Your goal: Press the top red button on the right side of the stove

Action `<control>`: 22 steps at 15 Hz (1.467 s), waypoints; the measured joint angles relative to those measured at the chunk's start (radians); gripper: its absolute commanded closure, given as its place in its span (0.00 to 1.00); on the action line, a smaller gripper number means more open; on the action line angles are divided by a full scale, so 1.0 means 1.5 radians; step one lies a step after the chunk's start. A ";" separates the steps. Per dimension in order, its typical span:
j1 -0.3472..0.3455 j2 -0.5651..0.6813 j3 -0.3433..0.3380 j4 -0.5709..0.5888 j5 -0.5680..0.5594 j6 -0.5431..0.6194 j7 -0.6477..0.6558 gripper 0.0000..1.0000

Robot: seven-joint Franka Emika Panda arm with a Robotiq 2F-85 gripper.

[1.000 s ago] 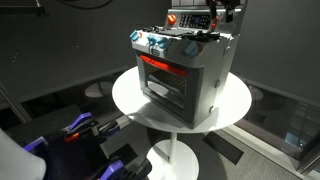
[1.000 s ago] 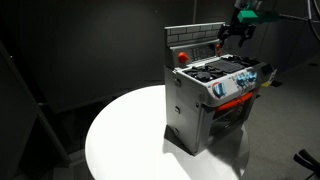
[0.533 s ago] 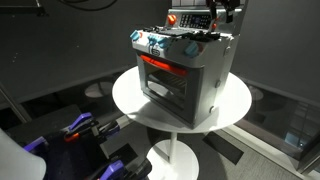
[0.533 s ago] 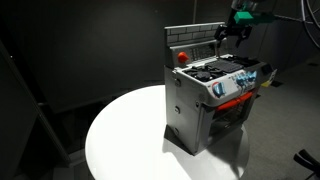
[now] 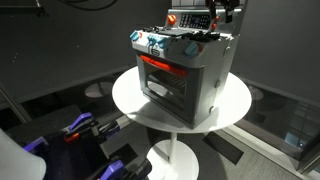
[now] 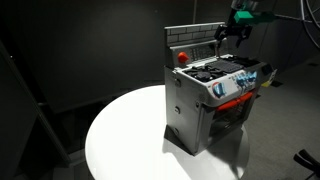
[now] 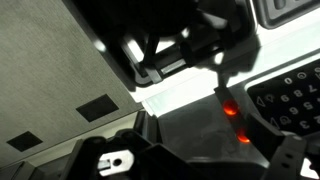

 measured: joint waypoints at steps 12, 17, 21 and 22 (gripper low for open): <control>0.000 -0.143 0.007 -0.105 0.019 -0.238 -0.125 0.00; -0.001 -0.231 0.007 -0.195 0.025 -0.272 -0.207 0.00; -0.001 -0.314 0.007 -0.277 0.027 -0.270 -0.280 0.00; -0.001 -0.333 0.007 -0.295 0.027 -0.269 -0.293 0.00</control>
